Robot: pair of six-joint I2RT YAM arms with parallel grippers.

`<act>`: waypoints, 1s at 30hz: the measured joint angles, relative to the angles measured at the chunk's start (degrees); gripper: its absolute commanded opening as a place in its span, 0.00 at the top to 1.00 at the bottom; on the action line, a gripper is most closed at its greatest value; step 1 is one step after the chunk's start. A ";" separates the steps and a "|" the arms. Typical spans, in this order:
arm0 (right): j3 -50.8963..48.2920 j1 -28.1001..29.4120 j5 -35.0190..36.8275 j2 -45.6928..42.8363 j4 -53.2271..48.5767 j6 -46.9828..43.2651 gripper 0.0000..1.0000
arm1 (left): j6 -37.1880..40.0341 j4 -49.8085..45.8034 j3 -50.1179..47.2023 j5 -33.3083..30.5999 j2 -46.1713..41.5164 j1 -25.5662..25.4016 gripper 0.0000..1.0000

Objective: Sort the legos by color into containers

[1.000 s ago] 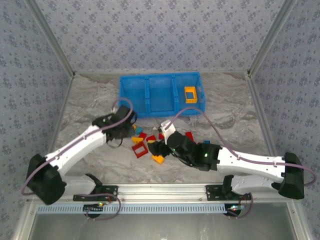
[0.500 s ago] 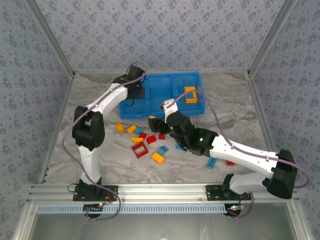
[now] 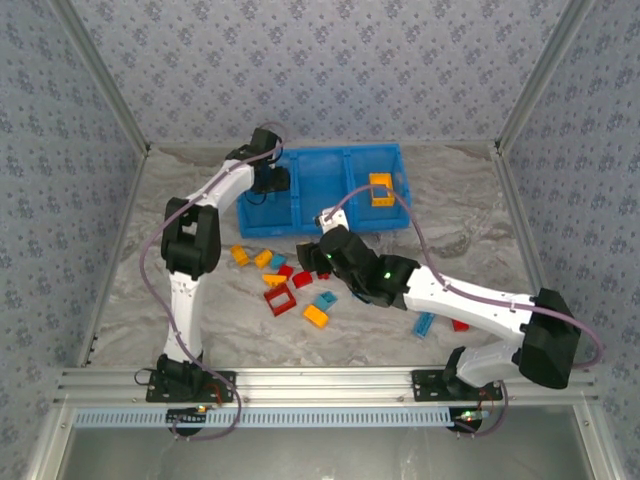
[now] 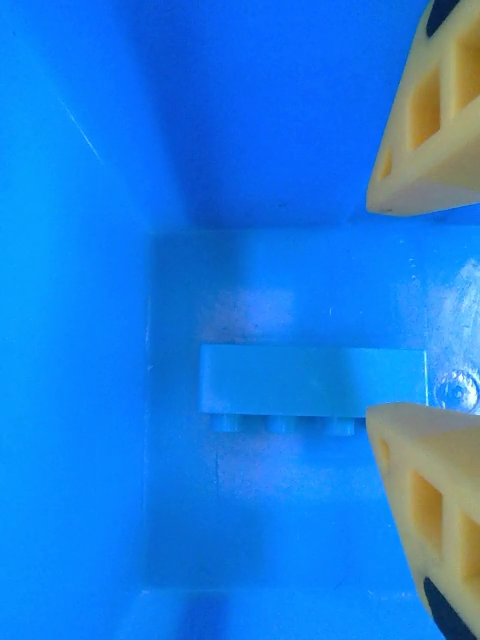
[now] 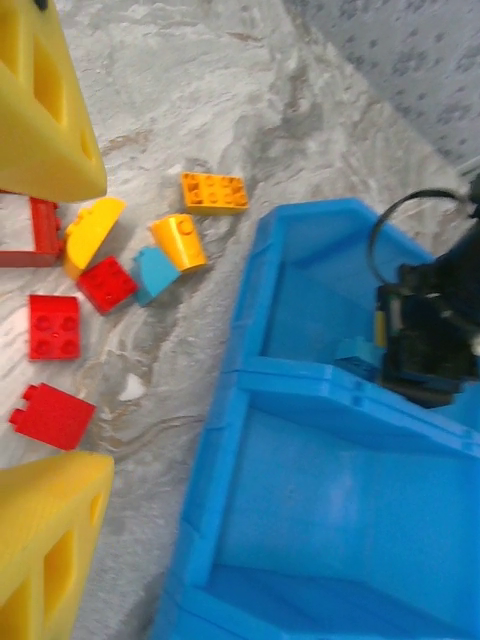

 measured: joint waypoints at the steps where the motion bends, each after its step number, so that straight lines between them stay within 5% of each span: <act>1: 0.00 0.09 -0.37 0.61 -0.83 0.31 0.44 | -0.20 -0.02 -0.74 -0.04 -0.61 0.00 0.46; 8: 5.33 0.96 -5.66 11.50 -9.94 2.27 0.68 | -2.47 -0.04 -15.58 -3.08 -18.71 -0.87 0.44; 17: 19.21 3.63 -14.71 29.55 -18.29 2.67 0.70 | -3.93 -1.05 -42.97 -4.26 -60.30 -8.57 0.31; 24: 22.77 2.75 -17.51 35.67 -21.27 3.04 0.75 | -7.54 -15.39 -53.37 2.62 -81.92 -10.14 0.27; 30: 23.61 1.92 -18.29 37.99 -22.38 3.50 0.85 | -12.55 -29.31 -54.40 7.74 -91.67 -10.19 0.29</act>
